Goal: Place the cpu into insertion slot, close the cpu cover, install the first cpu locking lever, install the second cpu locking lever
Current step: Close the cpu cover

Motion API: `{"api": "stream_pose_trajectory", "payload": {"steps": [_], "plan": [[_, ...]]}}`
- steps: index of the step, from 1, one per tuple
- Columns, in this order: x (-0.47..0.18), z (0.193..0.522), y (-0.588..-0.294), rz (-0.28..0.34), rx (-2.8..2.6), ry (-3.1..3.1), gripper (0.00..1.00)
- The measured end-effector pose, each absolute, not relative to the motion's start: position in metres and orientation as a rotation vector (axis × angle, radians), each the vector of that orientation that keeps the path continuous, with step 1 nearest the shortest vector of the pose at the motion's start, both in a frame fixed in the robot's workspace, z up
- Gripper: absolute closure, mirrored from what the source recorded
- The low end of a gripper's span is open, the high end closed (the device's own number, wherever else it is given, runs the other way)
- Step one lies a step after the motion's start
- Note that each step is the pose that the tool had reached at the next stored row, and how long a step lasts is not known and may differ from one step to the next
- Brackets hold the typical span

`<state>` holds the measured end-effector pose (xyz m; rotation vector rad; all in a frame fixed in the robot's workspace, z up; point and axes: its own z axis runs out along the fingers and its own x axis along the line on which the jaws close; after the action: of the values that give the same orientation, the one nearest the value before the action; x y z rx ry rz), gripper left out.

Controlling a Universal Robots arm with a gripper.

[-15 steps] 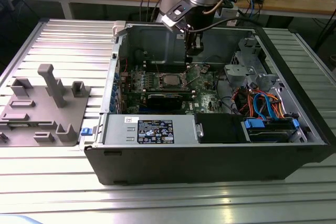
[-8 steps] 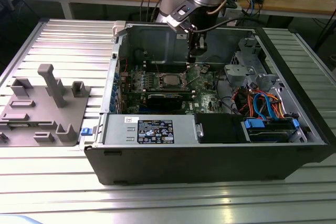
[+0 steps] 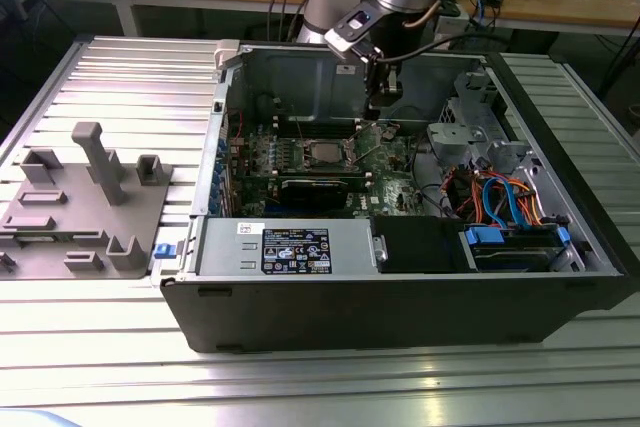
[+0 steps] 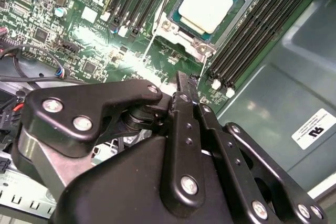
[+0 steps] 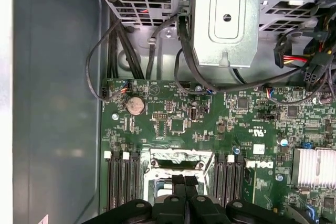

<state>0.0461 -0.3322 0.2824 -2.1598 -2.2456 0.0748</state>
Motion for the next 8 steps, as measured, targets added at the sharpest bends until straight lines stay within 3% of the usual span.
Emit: {"api": "stream_pose_trajectory", "payload": {"steps": [8], "plan": [[0.059, 0.282, -0.332, 0.076, -2.158, -2.244, 0.89]]}}
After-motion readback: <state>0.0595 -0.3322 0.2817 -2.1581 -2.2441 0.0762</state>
